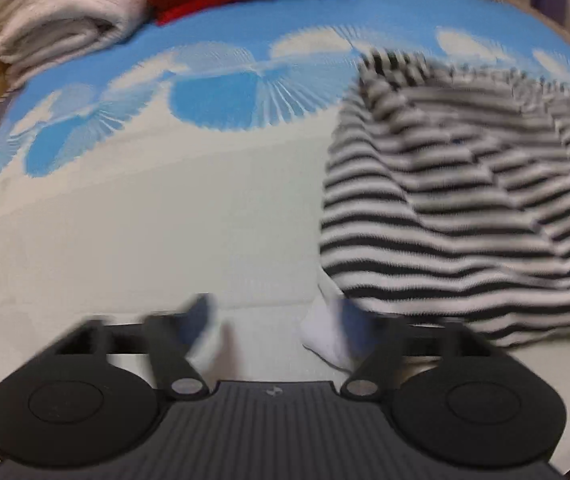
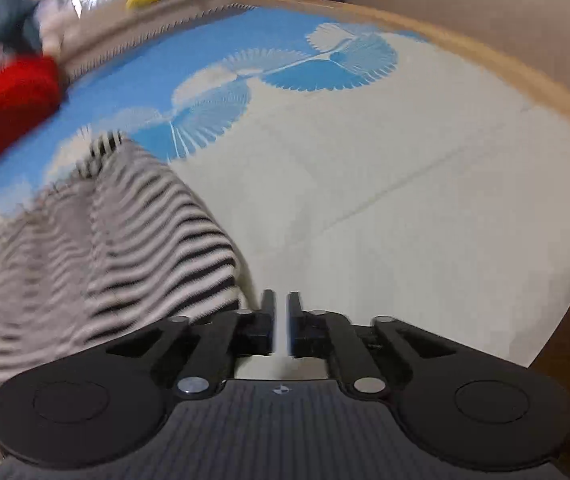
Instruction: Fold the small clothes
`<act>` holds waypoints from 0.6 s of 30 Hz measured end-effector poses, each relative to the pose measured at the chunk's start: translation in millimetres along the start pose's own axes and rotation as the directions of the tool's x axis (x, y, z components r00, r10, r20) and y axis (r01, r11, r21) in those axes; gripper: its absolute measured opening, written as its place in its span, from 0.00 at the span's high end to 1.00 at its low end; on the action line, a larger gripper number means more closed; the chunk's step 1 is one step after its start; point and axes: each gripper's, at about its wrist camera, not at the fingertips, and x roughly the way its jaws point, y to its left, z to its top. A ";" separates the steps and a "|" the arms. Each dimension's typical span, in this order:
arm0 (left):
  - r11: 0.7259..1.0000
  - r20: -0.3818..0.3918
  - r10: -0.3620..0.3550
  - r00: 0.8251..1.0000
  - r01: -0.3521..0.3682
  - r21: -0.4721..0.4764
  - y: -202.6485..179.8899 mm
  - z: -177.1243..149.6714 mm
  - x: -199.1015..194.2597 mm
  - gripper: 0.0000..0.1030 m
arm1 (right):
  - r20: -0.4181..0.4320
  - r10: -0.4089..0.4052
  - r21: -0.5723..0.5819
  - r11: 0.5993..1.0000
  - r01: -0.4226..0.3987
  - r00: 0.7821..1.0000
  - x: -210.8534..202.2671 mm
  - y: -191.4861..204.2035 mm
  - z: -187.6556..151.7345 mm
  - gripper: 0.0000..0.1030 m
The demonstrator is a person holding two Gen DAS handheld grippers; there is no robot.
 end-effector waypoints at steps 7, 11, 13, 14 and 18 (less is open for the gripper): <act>0.990 0.122 0.055 0.991 -0.038 -0.135 -8.4 -18.5 -61.9 0.00 | 0.077 0.180 0.017 0.983 -0.181 0.981 -44.7 10.5 -21.0 0.36; 0.983 0.105 0.040 0.994 -0.020 -0.183 -28.3 -44.4 -73.7 0.00 | 0.095 0.288 -0.039 0.958 -0.285 0.953 -66.3 38.9 -53.1 0.27; 0.985 0.100 0.041 0.994 -0.024 -0.169 -37.7 -50.7 -74.2 0.00 | 0.070 0.313 -0.077 0.949 -0.307 0.947 -66.5 54.9 -68.6 0.24; 0.987 0.099 0.040 0.994 -0.024 -0.156 -42.4 -52.5 -74.2 0.00 | 0.050 0.314 -0.101 0.946 -0.308 0.948 -64.7 62.5 -74.9 0.24; 0.992 0.095 0.026 0.995 -0.014 -0.128 -49.0 -55.5 -68.6 0.00 | -0.021 0.300 -0.211 0.931 -0.297 0.954 -56.6 85.8 -89.0 0.24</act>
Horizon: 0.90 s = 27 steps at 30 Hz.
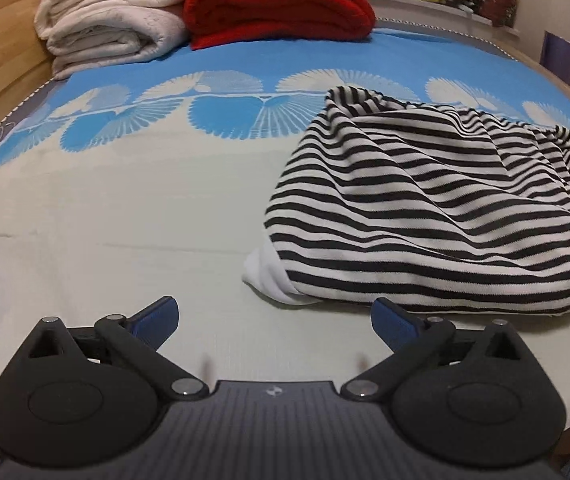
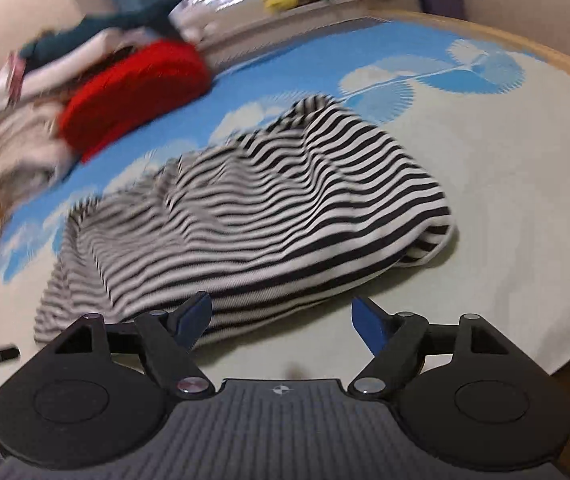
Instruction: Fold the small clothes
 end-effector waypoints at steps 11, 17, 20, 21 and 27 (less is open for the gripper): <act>1.000 0.002 -0.010 1.000 0.010 0.018 -4.8 3.5 7.7 0.00 | -0.072 -0.053 -0.036 0.998 0.051 0.996 20.7 2.5 -2.7 0.22; 1.000 0.002 -0.014 1.000 0.014 0.022 -6.8 3.7 8.9 0.00 | -0.086 -0.065 -0.020 0.998 0.063 0.994 24.0 -0.9 -3.3 0.22; 1.000 0.000 -0.015 1.000 0.015 0.017 -6.2 3.8 9.2 0.00 | -0.087 -0.070 -0.015 0.997 0.069 0.994 23.8 -0.8 -3.5 0.22; 1.000 0.000 -0.016 1.000 0.016 0.016 -5.7 3.9 9.2 0.00 | -0.088 -0.071 -0.012 0.997 0.071 0.994 23.8 -1.5 -3.4 0.22; 1.000 -0.012 -0.020 1.000 0.020 0.007 -4.7 3.8 11.0 0.00 | -0.096 -0.079 0.005 0.997 0.079 0.992 25.2 -4.6 -3.3 0.22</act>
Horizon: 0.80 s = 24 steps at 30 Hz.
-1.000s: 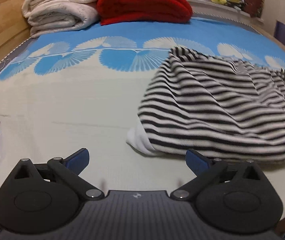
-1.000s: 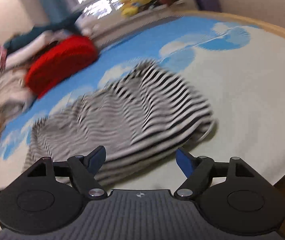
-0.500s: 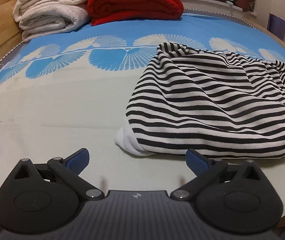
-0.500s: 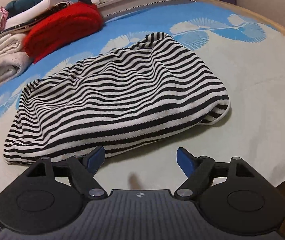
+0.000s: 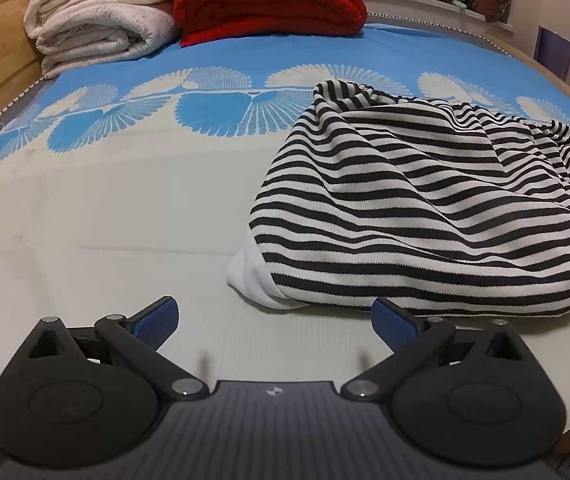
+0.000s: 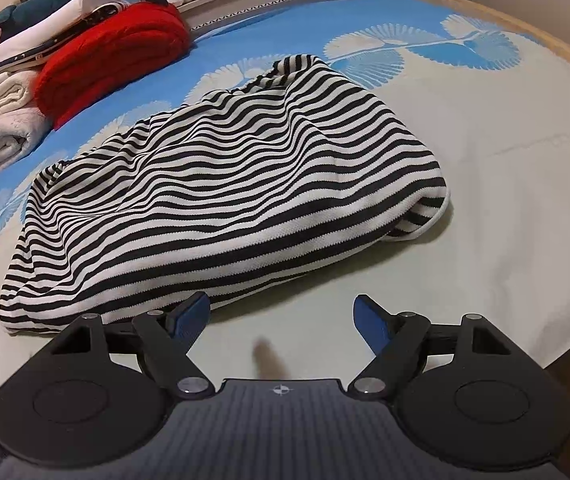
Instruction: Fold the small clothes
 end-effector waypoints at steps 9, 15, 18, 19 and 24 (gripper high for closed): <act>1.000 -0.007 0.005 1.000 -0.005 -0.005 0.3 0.0 2.8 0.00 | -0.014 -0.019 0.058 0.998 0.020 1.000 3.4 -8.8 1.4 0.22; 0.999 -0.022 0.002 1.000 -0.003 -0.041 8.0 1.7 7.1 0.00 | 0.023 -0.081 0.156 0.985 0.077 0.996 5.0 -26.3 5.7 0.21; 0.997 -0.041 0.006 0.999 -0.009 -0.070 13.3 2.6 11.7 0.00 | 0.070 -0.060 0.345 0.938 0.032 0.996 7.2 -56.6 7.8 0.19; 0.997 -0.050 0.007 0.999 -0.011 -0.073 14.5 2.4 13.8 0.00 | 0.080 -0.049 0.413 0.911 0.012 0.996 9.5 -67.2 7.8 0.19; 0.996 -0.085 0.017 0.996 -0.025 -0.088 19.2 1.9 24.3 0.00 | 0.105 -0.045 0.626 0.779 -0.031 0.993 27.7 -98.7 11.7 0.18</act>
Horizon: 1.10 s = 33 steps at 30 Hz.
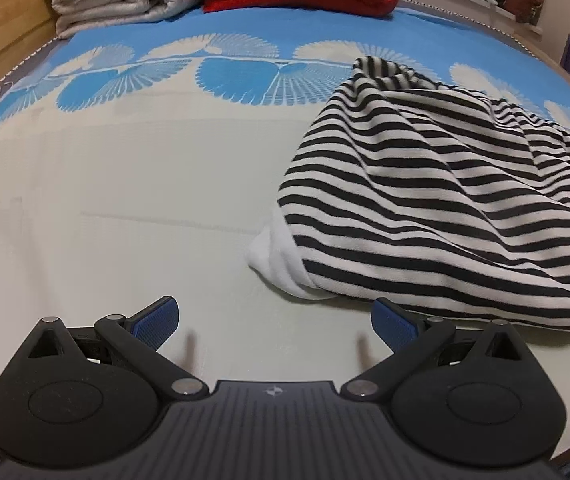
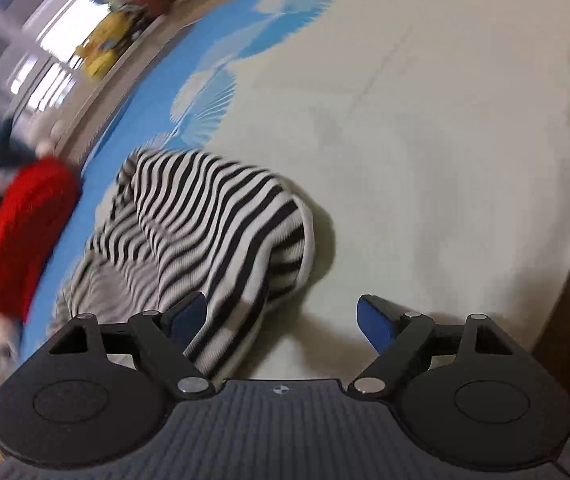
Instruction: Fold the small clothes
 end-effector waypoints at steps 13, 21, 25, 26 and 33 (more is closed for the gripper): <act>0.957 -0.080 0.074 0.994 -0.094 -0.276 54.4 28.6 24.7 0.00 | 0.051 0.077 0.190 0.978 -0.085 0.996 48.8 13.5 25.7 0.84; 0.940 -0.099 0.088 0.991 -0.116 -0.321 71.4 34.0 22.6 0.00 | 0.294 0.082 -0.417 0.907 0.051 0.952 3.5 153.1 -23.3 0.84; 0.931 -0.085 0.105 0.991 -0.128 -0.343 83.7 34.4 16.9 0.00 | 0.245 0.332 -0.847 0.530 0.035 0.911 -33.0 265.3 -142.1 0.84; 0.926 -0.083 0.111 0.990 -0.134 -0.354 87.0 33.4 14.3 0.00 | 0.206 0.365 -0.909 0.415 0.039 0.908 -36.6 279.0 -175.9 0.84; 0.891 -0.098 0.114 0.989 -0.146 -0.429 116.5 26.4 9.9 0.00 | -0.138 0.171 -0.964 -0.248 -0.093 0.976 28.5 255.3 -394.8 0.83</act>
